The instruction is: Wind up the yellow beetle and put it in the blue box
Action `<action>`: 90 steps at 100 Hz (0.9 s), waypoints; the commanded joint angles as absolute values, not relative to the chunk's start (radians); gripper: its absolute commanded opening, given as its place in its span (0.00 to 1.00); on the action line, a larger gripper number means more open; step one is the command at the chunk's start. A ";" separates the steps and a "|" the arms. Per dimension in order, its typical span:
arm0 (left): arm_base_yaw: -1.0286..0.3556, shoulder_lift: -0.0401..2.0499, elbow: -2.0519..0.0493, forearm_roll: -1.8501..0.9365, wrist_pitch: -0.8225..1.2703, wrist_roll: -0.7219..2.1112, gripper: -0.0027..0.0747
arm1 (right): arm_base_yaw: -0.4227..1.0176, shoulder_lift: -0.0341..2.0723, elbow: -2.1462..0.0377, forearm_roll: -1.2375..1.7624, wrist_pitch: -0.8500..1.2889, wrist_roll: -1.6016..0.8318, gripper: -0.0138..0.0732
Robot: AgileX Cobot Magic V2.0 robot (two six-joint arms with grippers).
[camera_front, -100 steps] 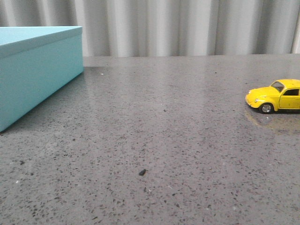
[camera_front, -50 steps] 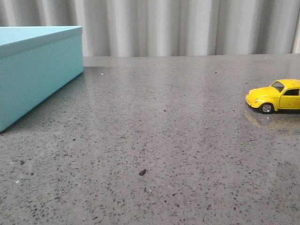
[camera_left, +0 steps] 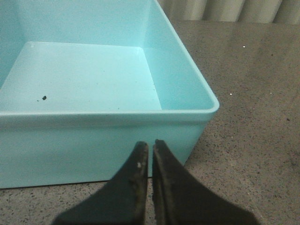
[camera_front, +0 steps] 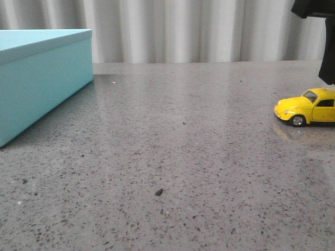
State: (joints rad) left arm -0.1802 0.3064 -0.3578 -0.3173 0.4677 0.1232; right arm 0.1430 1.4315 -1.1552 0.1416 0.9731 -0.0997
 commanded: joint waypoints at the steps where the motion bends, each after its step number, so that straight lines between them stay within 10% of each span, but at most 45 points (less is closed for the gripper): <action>1: -0.183 0.322 -0.393 -0.329 0.405 0.126 0.01 | 0.144 1.414 -1.190 0.131 0.934 -0.108 0.10; 90: -0.183 0.322 -0.393 -0.329 0.405 0.126 0.01 | 0.144 1.492 -1.190 0.102 0.921 -0.108 0.10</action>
